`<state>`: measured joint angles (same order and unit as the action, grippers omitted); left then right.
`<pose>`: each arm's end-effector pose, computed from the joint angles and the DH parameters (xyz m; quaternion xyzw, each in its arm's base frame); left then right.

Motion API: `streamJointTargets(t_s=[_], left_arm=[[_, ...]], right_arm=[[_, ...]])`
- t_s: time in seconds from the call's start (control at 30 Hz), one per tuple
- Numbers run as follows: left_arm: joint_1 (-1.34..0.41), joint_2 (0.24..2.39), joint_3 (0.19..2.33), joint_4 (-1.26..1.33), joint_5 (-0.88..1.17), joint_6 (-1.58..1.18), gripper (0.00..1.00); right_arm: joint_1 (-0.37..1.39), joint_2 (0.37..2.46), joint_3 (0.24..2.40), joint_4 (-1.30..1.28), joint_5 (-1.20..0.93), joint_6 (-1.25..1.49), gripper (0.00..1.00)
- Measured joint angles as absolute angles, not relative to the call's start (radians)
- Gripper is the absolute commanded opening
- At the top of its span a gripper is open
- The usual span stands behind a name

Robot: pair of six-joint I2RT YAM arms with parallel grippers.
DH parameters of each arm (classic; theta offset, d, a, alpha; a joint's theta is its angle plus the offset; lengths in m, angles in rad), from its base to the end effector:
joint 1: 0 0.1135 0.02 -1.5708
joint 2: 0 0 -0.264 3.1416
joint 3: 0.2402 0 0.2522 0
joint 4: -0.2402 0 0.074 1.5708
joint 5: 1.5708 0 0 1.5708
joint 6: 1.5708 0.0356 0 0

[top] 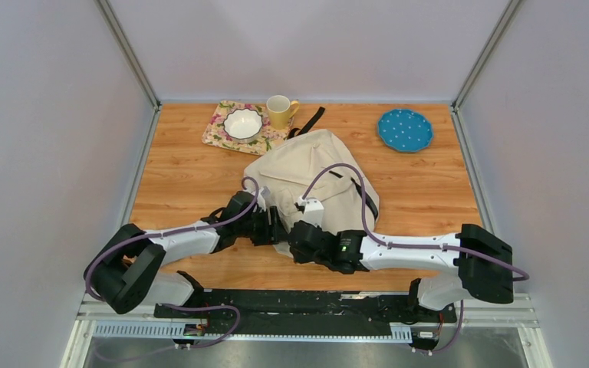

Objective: Pack the student bag
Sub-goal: Zip the student bag at the center of the board.

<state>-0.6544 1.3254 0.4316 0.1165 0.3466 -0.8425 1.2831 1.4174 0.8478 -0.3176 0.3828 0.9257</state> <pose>0.1773 -0.1512 0.1409 -0.0190 0.9107 -0.3756 0.1707 0.0939 0.2704 0.2098 -0.1017 0.9216 0.2133 0.3081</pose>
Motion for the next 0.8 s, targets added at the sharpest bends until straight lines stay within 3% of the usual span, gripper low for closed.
streamJointTargets(t_s=[0.13, 0.23, 0.27, 0.33, 0.37, 0.4, 0.8], left_arm=[[-0.654, 1.344, 0.442, 0.112, 0.348, -0.830, 0.56], [-0.654, 1.370, 0.467, 0.093, 0.358, -0.818, 0.45], [-0.654, 1.378, 0.474, 0.092, 0.362, -0.814, 0.34], [-0.654, 1.390, 0.483, 0.088, 0.374, -0.811, 0.22], [-0.655, 1.395, 0.488, 0.085, 0.382, -0.807, 0.05], [-0.656, 1.399, 0.495, 0.078, 0.385, -0.802, 0.00], [-0.660, 1.331, 0.493, 0.027, 0.371, -0.771, 0.00]], right_arm=[[1.288, 1.417, 0.848, -0.316, 0.389, 0.911, 0.00], [1.290, 1.415, 0.848, -0.316, 0.392, 0.896, 0.00], [1.291, 1.414, 0.848, -0.315, 0.392, 0.892, 0.00], [1.294, 1.414, 0.847, -0.315, 0.392, 0.886, 0.00], [1.296, 1.414, 0.845, -0.314, 0.392, 0.884, 0.00], [1.297, 1.414, 0.841, -0.312, 0.392, 0.884, 0.00], [1.282, 1.353, 0.807, -0.335, 0.438, 0.899, 0.00]])
